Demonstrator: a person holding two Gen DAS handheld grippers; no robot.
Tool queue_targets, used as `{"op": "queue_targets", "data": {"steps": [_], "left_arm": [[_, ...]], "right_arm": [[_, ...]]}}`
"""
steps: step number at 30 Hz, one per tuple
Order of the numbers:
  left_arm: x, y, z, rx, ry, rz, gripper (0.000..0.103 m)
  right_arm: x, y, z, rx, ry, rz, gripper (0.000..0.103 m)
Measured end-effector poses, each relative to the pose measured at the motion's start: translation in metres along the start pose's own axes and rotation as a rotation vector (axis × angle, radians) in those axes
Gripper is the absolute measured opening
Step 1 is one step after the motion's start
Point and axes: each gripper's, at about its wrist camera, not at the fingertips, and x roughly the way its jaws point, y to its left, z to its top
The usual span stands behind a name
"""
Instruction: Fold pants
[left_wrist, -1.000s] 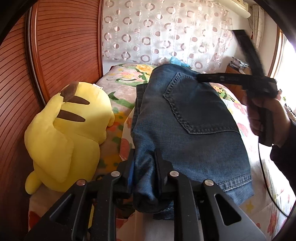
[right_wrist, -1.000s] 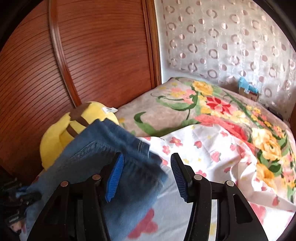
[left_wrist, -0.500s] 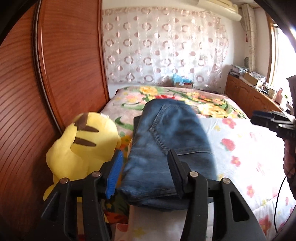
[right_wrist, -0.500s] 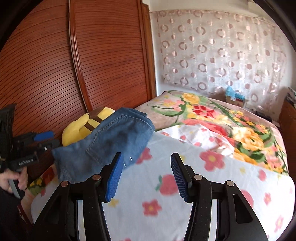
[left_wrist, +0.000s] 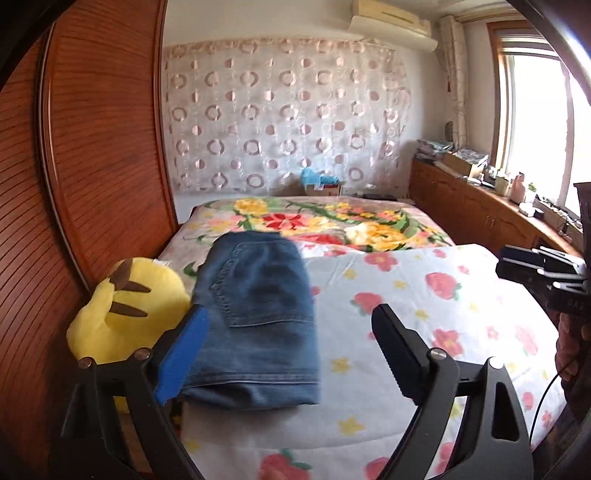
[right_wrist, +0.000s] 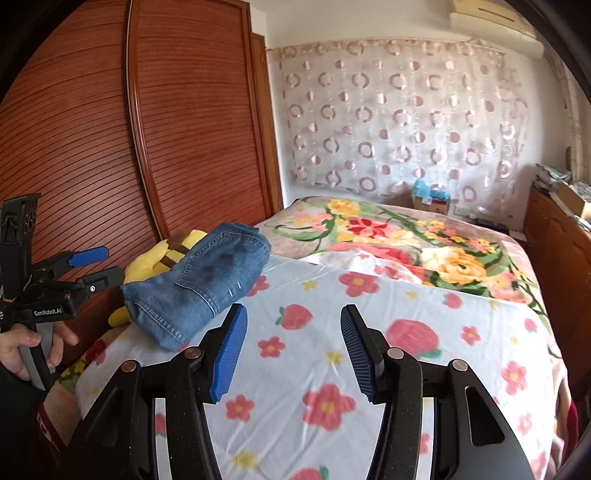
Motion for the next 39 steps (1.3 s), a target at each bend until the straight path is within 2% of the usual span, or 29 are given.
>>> {"op": "queue_targets", "data": {"steps": [2,3,4,10,15,17,25,32,39], "left_arm": [[-0.004,-0.01,0.001,0.008,-0.011,-0.003,0.093],[-0.006,-0.015,0.001,0.013,-0.017,-0.014,0.101],[-0.008,-0.018,0.001,0.011,-0.027,-0.021,0.103],[-0.02,-0.046,0.002,0.023,-0.032,-0.05,0.103],[-0.034,-0.07,0.001,0.03,-0.026,-0.066,0.103],[-0.041,-0.079,0.002,0.029,-0.031,-0.065,0.103],[-0.072,-0.11,0.013,0.045,-0.064,-0.107,0.103],[-0.098,-0.124,0.024,0.051,-0.116,-0.103,0.103],[-0.109,-0.129,0.026,0.053,-0.137,-0.1,0.103]], "right_arm": [[-0.011,-0.001,-0.004,0.009,-0.006,-0.014,0.055],[-0.017,-0.002,-0.006,0.015,-0.011,-0.022,0.055],[-0.025,-0.003,-0.009,0.021,-0.017,-0.032,0.055],[-0.056,-0.001,-0.021,0.036,-0.029,-0.083,0.055],[-0.081,0.003,-0.022,0.052,-0.051,-0.122,0.067],[-0.089,0.008,-0.022,0.056,-0.063,-0.14,0.069],[-0.138,0.019,-0.018,0.071,-0.122,-0.209,0.07],[-0.175,0.035,-0.022,0.071,-0.18,-0.273,0.071],[-0.179,0.044,-0.031,0.08,-0.194,-0.285,0.071]]}}
